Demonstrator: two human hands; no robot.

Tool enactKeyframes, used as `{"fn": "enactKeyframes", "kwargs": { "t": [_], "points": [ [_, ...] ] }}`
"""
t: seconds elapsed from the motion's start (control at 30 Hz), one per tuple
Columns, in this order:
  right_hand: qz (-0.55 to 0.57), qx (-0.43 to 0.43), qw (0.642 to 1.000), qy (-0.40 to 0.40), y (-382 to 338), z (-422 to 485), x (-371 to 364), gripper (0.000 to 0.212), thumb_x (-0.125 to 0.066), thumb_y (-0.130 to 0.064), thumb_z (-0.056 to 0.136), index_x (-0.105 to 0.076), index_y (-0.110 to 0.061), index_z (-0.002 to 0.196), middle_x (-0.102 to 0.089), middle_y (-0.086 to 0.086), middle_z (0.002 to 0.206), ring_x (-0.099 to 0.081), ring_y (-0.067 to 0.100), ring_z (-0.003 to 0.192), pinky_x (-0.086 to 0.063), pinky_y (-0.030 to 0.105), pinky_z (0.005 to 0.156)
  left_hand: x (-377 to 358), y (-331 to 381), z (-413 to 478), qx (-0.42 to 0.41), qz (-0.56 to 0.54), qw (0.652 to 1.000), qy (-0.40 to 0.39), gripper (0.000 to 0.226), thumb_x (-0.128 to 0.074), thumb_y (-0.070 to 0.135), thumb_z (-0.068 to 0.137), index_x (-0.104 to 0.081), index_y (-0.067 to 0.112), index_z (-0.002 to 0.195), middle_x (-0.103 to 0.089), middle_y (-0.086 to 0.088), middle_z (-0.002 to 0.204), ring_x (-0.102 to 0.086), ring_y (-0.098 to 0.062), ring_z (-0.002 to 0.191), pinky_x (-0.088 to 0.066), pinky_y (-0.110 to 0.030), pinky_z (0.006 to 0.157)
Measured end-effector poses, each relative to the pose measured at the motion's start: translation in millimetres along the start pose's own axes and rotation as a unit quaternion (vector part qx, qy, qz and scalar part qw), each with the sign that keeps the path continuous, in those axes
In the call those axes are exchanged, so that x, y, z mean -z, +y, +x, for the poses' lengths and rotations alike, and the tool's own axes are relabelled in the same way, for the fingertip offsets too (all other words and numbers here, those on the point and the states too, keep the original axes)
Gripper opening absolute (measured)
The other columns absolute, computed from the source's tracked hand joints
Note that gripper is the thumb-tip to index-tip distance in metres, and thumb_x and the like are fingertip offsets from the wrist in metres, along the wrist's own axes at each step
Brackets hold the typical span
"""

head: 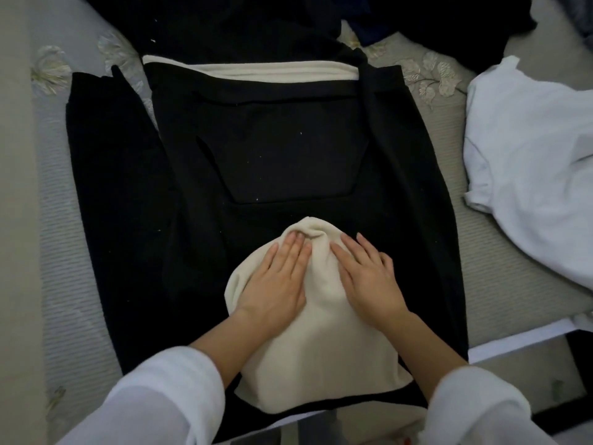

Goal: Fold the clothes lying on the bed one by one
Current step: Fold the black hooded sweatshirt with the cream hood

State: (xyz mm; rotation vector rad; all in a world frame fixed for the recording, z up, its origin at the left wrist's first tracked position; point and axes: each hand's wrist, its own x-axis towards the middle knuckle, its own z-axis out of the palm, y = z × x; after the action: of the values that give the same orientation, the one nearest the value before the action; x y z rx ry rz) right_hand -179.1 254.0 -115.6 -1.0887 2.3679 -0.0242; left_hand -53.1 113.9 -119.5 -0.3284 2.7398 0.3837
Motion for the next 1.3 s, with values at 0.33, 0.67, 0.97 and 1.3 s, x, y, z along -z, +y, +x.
{"fn": "enactKeyframes", "kwargs": {
  "t": [0.33, 0.67, 0.97, 1.3],
  "points": [
    [0.129, -0.151, 0.956, 0.214, 79, 15, 53, 0.052, -0.058, -0.038, 0.09, -0.044, -0.016, 0.135, -0.046, 0.002, 0.139, -0.034, 0.022, 0.13, -0.026, 0.044, 0.106, 21, 53, 33, 0.093, 0.09, 0.98, -0.153, 0.096, -0.044, 0.046, 0.088, 0.018, 0.002, 0.147, 0.011, -0.042, 0.147, 0.01, -0.053, 0.14, 0.007, -0.054, 0.116],
    [0.295, -0.247, 0.912, 0.142, 146, 56, 67, 0.056, -0.059, -0.055, 0.077, -0.065, -0.011, 0.112, -0.063, 0.013, 0.116, -0.058, 0.031, 0.11, -0.047, 0.048, 0.097, 19, 78, 45, 0.185, 0.083, 0.962, -0.185, 0.103, -0.049, 0.049, 0.084, 0.019, 0.006, 0.148, 0.014, -0.041, 0.147, 0.015, -0.053, 0.139, 0.006, -0.054, 0.117],
    [0.431, -0.345, 0.81, 0.199, 208, 2, 87, 0.031, -0.063, -0.02, 0.085, -0.059, -0.003, 0.111, -0.063, 0.014, 0.108, -0.06, 0.033, 0.108, -0.048, 0.038, 0.09, 29, 81, 53, 0.224, -0.001, 0.951, -0.212, 0.109, -0.059, 0.051, 0.078, 0.016, 0.016, 0.15, 0.017, -0.031, 0.152, 0.022, -0.045, 0.14, 0.007, -0.048, 0.117],
    [0.162, -0.186, 0.962, 0.117, 177, 30, 82, 0.055, -0.063, -0.038, 0.085, -0.05, -0.004, 0.126, -0.051, 0.016, 0.124, -0.048, 0.032, 0.118, -0.043, 0.041, 0.093, 20, 86, 55, 0.238, 0.012, 0.95, -0.201, 0.111, -0.058, 0.054, 0.078, 0.017, 0.015, 0.15, 0.016, -0.033, 0.151, 0.02, -0.047, 0.14, 0.004, -0.05, 0.117]
  ]
}}
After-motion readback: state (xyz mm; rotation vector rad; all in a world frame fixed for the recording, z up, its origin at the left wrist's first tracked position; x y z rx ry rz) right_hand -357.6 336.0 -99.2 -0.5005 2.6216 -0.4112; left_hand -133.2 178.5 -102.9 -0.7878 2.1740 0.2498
